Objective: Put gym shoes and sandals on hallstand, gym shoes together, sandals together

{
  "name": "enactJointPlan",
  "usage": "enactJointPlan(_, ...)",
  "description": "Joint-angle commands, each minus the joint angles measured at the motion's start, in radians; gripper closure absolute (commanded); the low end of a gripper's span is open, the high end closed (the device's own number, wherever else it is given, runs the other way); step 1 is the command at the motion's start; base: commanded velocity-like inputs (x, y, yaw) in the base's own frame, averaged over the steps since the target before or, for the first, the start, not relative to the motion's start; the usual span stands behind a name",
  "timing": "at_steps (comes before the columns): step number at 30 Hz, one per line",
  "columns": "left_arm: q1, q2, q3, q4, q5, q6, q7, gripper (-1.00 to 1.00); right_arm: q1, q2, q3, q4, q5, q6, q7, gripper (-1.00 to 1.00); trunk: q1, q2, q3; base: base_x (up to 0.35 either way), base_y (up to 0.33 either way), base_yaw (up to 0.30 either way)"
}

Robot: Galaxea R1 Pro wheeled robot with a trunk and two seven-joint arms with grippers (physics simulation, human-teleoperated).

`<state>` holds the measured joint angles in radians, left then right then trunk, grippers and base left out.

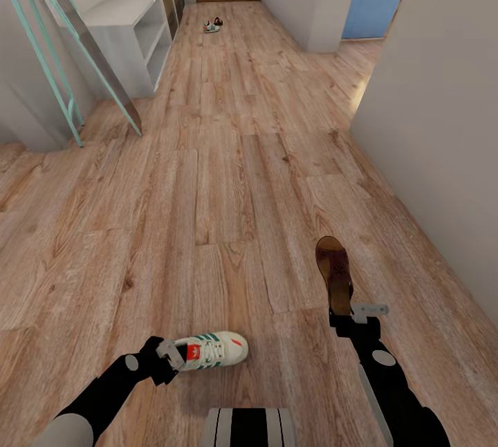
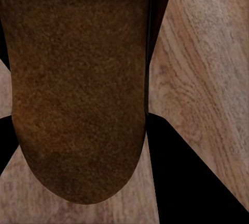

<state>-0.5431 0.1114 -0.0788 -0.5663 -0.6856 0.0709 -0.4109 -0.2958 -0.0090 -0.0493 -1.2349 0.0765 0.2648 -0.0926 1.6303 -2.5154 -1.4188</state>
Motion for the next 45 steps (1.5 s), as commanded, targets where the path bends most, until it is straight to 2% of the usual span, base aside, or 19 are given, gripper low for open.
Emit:
enactJointPlan(1,0.0,0.001,-0.004,-0.003,-0.007,0.006,-0.003,-1.0,0.0,0.0,0.001,-0.002,0.005,0.007,-0.004,1.0,0.0,0.0,-0.001,0.0,0.0,0.0)
enactJointPlan(2,0.0,0.001,-0.004,-0.003,-0.009,0.006,-0.003,-1.0,0.0,0.0,0.001,-0.002,0.005,0.007,-0.004,1.0,0.0,0.0,-0.001,0.0,0.0,0.0)
enactJointPlan(3,0.0,0.001,-0.004,-0.004,-0.012,0.007,-0.003,1.0,0.0,0.0,0.0,-0.002,0.005,0.007,-0.004,1.0,0.0,0.0,-0.001,0.0,0.0,0.0)
enactJointPlan(45,0.004,0.0,-0.003,-0.009,-0.019,0.007,-0.003,1.0,0.0,0.0,0.0,-0.002,0.005,0.008,-0.004,1.0,0.0,0.0,-0.001,0.0,0.0,0.0)
